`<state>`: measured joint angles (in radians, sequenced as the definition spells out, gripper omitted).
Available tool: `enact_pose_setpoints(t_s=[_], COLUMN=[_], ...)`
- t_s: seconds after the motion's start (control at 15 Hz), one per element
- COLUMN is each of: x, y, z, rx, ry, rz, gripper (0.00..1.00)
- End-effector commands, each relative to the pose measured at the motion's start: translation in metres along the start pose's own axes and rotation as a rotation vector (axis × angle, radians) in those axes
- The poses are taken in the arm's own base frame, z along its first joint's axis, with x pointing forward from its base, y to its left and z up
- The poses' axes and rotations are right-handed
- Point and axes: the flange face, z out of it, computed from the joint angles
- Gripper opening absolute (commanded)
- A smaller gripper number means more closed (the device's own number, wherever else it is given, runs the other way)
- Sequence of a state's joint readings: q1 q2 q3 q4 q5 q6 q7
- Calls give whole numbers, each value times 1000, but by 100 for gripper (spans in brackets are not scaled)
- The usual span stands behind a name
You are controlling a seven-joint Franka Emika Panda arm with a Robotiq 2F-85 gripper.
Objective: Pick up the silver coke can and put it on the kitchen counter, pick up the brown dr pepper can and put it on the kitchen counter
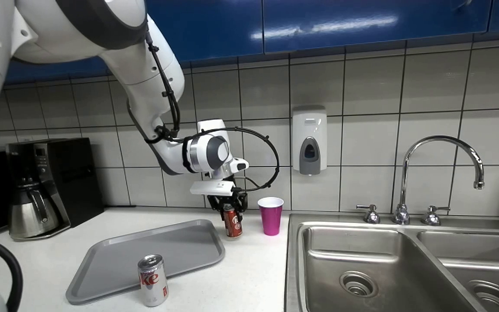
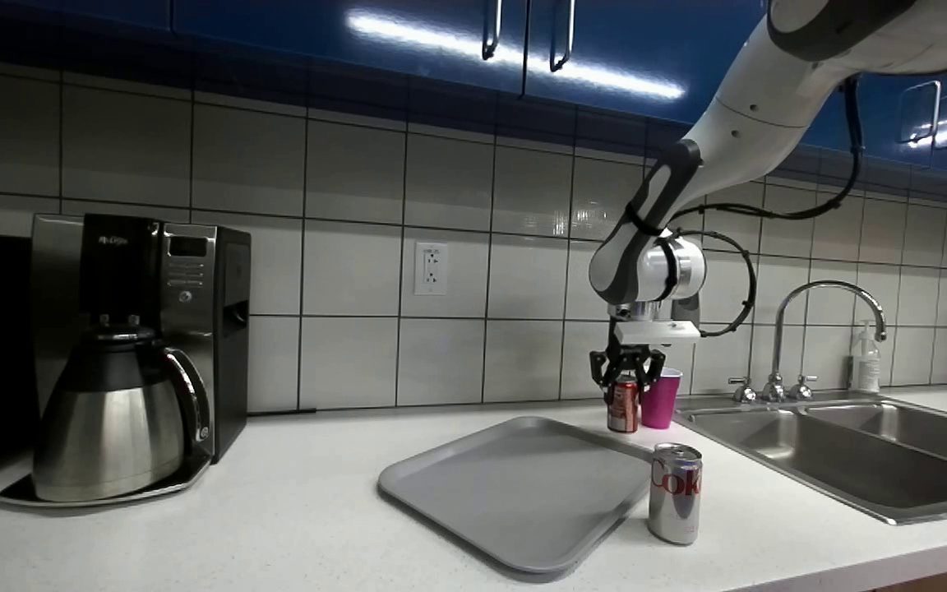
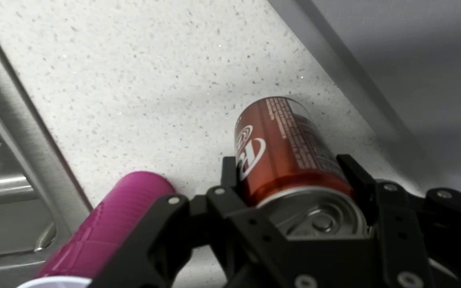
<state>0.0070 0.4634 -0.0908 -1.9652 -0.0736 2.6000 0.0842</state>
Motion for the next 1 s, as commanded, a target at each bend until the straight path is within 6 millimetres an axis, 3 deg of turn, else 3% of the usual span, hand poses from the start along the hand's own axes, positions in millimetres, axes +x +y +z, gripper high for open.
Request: enact_pose_setpoints(t_s=[0.0, 0.47, 0.53, 0.6, 0.73, 0.93], x=[2, 0, 0, 0, 0, -1], y=[10, 8, 8, 9, 10, 12], z=[-1, 6, 5, 4, 2, -6], rx=[-4, -1, 0, -2, -5, -7], ry=[-18, -33, -36, -37, -35, -25], rz=[8, 7, 9, 10, 10, 8], gripper=[38, 38, 79, 89, 99, 100])
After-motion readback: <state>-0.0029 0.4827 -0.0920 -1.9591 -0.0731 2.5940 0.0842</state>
